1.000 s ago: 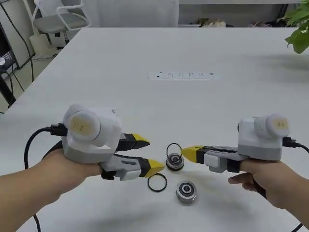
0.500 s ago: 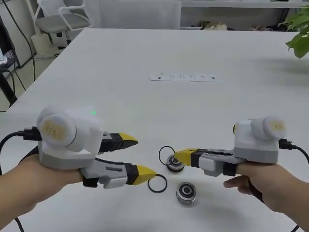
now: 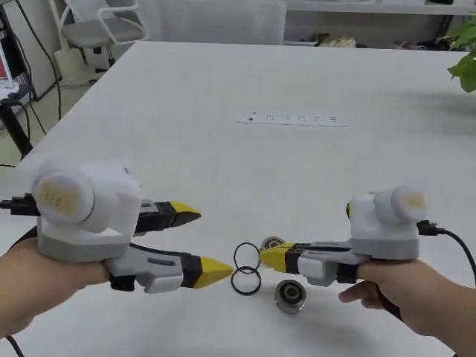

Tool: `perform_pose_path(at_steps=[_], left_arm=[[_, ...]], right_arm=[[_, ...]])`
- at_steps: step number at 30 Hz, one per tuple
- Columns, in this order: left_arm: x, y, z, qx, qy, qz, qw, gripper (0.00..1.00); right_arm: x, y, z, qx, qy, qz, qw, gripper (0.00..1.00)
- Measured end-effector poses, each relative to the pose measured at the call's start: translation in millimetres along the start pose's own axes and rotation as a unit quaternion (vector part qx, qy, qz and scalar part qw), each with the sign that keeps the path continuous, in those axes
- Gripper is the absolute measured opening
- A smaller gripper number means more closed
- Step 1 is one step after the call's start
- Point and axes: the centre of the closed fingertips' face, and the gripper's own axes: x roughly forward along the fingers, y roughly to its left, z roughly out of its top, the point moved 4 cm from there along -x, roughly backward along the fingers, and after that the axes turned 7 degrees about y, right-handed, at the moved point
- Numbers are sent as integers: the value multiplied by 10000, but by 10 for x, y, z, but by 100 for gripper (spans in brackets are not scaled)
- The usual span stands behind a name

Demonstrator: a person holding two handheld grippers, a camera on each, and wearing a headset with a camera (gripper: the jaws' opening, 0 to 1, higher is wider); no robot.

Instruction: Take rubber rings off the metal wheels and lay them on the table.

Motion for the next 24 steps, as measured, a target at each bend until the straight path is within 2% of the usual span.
perform_pose_path(at_steps=[10, 24], left_arm=[[-11, -1, -7, -20, -10, 7, 10000, 53], [-3, 13, -43, -74, 40, 29, 10000, 52]], right_arm=[[82, 27, -123, 142, 263, 169, 9994, 0], [93, -81, -207, 252, 404, -2, 9989, 0]])
